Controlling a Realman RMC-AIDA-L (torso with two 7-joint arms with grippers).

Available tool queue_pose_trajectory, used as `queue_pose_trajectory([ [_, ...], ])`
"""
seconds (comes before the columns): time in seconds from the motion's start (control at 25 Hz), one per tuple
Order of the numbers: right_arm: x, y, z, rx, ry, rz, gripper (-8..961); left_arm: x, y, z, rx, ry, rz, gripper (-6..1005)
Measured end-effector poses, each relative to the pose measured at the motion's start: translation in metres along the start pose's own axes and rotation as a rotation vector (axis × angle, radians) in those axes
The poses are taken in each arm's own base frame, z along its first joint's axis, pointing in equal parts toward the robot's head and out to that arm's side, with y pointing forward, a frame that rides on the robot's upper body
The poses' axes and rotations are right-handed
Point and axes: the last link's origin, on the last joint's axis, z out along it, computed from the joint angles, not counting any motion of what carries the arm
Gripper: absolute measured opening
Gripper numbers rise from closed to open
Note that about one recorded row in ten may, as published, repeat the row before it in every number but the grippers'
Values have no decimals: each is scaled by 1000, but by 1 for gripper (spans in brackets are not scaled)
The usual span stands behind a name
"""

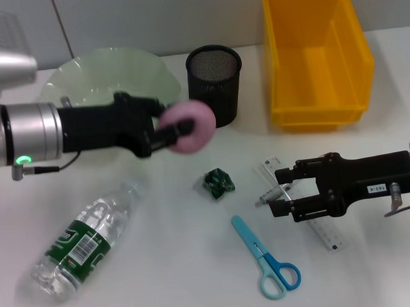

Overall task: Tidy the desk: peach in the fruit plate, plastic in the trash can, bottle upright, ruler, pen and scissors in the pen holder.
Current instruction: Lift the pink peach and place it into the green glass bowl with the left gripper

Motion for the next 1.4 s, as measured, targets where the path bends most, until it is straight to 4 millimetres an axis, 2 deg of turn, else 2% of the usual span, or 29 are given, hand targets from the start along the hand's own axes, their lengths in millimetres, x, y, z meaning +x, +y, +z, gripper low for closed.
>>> queue_pose_trajectory([
  [0.04, 0, 0, 0, 0, 0, 0, 736, 0, 0, 0, 0, 0, 0, 337],
  [0.08, 0, 0, 0, 0, 0, 0, 736, 8, -9, -9, 72, 127, -59, 330],
  [0.16, 0, 0, 0, 0, 0, 0, 735, 7, -13, -11, 105, 154, -74, 320],
  [0.28, -1, 0, 0, -1, 0, -1, 734, -3, -29, -11, 241, 229, -151, 310],
  [0.36, -1, 0, 0, -1, 0, -2, 733, -3, -29, -11, 241, 229, -151, 302],
  [0.4, -1, 0, 1, -1, 0, -3, 733, -12, -43, -12, 363, 269, -204, 299],
  [0.48, -2, 0, 1, -2, 0, -3, 732, -17, -51, -13, 426, 269, -218, 291],
  [0.6, -2, 0, 1, -3, -1, -2, 731, -17, -51, -13, 426, 269, -218, 281],
  [0.64, -2, 0, 1, -4, -1, -2, 731, -25, -60, -11, 514, 236, -211, 277],
  [0.8, -1, 0, 1, -5, -1, 0, 729, -40, -70, -2, 604, 144, -201, 214],
  [1.08, -1, 0, 1, -5, -1, 1, 727, -46, -77, 0, 658, 93, -218, 140],
  [1.4, -3, 0, 2, -7, -1, -4, 724, -46, -77, 2, 656, 88, -222, 325],
])
